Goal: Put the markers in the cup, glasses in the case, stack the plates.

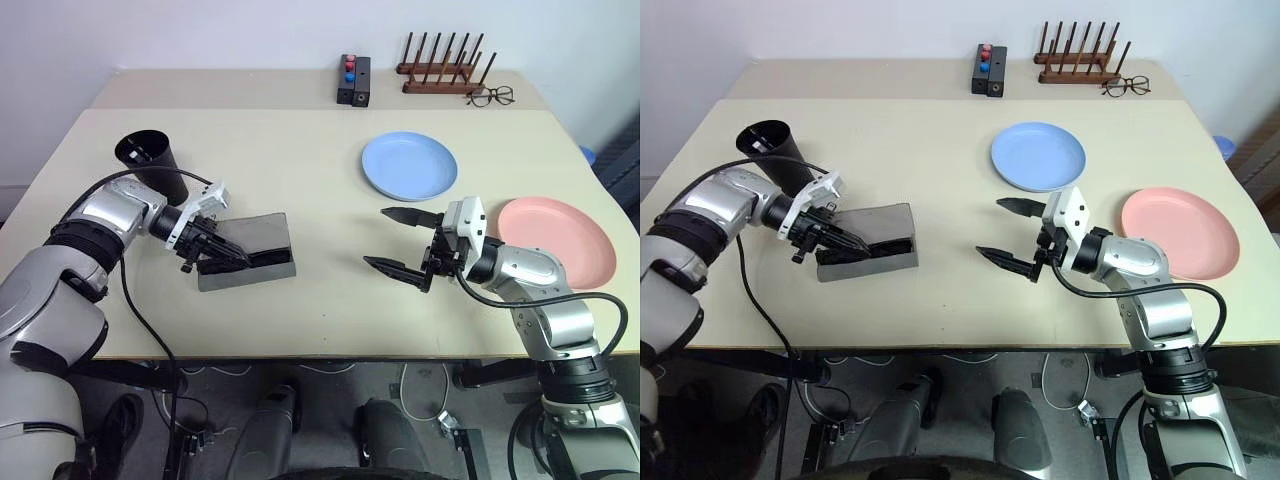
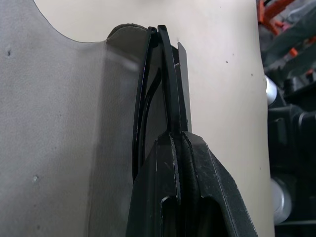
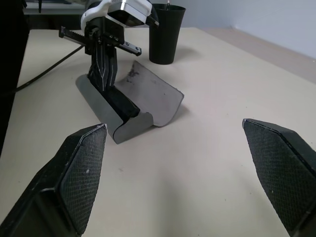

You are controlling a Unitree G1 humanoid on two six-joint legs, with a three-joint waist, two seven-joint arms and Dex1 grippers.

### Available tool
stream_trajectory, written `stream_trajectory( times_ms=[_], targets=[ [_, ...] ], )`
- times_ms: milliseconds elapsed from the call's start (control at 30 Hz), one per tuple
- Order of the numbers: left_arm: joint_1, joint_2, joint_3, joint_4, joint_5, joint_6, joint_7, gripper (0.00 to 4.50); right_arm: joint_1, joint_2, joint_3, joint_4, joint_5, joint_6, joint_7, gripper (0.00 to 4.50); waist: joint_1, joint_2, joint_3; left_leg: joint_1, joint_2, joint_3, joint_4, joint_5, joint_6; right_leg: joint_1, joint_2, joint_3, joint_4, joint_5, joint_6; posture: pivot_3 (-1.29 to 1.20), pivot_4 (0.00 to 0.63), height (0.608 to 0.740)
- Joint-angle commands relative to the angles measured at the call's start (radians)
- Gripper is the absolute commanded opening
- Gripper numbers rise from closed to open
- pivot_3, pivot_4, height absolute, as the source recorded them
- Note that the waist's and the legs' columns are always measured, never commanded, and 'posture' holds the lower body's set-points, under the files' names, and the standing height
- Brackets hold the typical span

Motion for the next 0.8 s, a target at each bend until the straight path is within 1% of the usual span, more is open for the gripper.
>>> stream_trajectory(
  times_ms=[33, 67, 133, 267, 333, 367, 467, 600, 800],
  targets=[
    [0.009, 0.000, 0.002, -0.007, -0.017, 0.036, -0.004, 0.15, -0.010, -0.007, -0.011, -0.022, -0.001, -0.018, 0.000, 4.50, 0.000, 0.000, 0.000, 0.000, 0.000, 0.000, 0.000, 0.000, 0.000, 0.000, 0.000, 0.000, 0.000, 0.000, 0.000, 0.00, 0.150, 0.740],
    [0.013, -0.002, 0.008, -0.007, -0.012, 0.029, -0.004, 0.40, -0.013, -0.007, -0.010, -0.018, -0.003, -0.020, 0.000, 4.50, 0.000, 0.000, 0.000, 0.000, 0.000, 0.000, 0.000, 0.000, 0.000, 0.000, 0.000, 0.000, 0.000, 0.000, 0.000, 0.00, 0.150, 0.740],
    [0.017, -0.002, 0.011, -0.014, -0.014, 0.032, -0.004, 1.07, -0.016, -0.006, -0.010, -0.014, -0.006, -0.023, 0.001, 4.50, 0.000, 0.000, 0.000, 0.000, 0.000, 0.000, 0.000, 0.000, 0.000, 0.000, 0.000, 0.000, 0.000, 0.000, 0.000, 0.00, 0.150, 0.740],
    [0.023, -0.006, 0.028, -0.018, -0.012, 0.017, -0.004, 3.09, -0.016, -0.005, -0.008, -0.013, -0.010, -0.022, 0.005, 4.50, 0.001, 0.000, 0.000, 0.000, 0.000, 0.000, 0.000, 0.000, 0.000, 0.000, -0.001, 0.000, 0.000, 0.000, 0.000, 0.00, 0.150, 0.740],
    [0.023, -0.006, 0.030, -0.020, -0.008, 0.006, -0.004, 4.05, -0.017, -0.005, -0.007, -0.011, -0.012, -0.022, 0.007, 4.50, 0.001, 0.000, 0.000, 0.000, 0.000, 0.000, 0.000, 0.000, 0.000, 0.000, -0.002, 0.000, 0.000, 0.000, 0.000, 0.00, 0.150, 0.740],
    [0.022, -0.007, 0.033, -0.019, -0.008, 0.004, -0.004, 4.46, -0.019, -0.004, -0.006, -0.009, -0.013, -0.022, 0.007, 4.50, 0.001, 0.000, 0.000, 0.000, 0.000, 0.000, 0.000, 0.000, 0.000, 0.000, -0.002, 0.000, 0.000, 0.000, 0.000, 0.00, 0.150, 0.740],
    [0.024, -0.009, 0.051, -0.019, 0.000, -0.034, -0.004, 4.46, -0.026, -0.003, -0.002, -0.002, -0.016, -0.023, 0.009, 4.50, 0.001, 0.000, 0.000, 0.000, 0.000, 0.000, 0.000, 0.000, 0.000, 0.000, -0.003, 0.000, 0.000, 0.000, 0.000, 0.00, 0.150, 0.740],
    [0.026, 0.017, 0.037, -0.081, -0.029, -0.022, -0.004, 4.46, -0.033, -0.004, -0.001, 0.007, -0.020, -0.027, 0.011, 4.50, 0.001, 0.000, 0.000, 0.000, 0.000, 0.000, 0.000, 0.000, 0.000, -0.001, -0.003, 0.000, 0.000, 0.000, 0.000, 0.00, 0.150, 0.740],
    [0.042, 0.084, -0.036, -0.217, -0.067, 0.000, -0.004, 4.46, -0.036, -0.003, -0.002, 0.011, -0.022, -0.028, 0.013, 4.50, 0.000, 0.000, 0.000, 0.000, 0.000, 0.001, -0.001, 0.000, 0.000, -0.001, -0.003, 0.001, 0.000, 0.000, 0.000, 0.00, 0.150, 0.740]
  ],
)
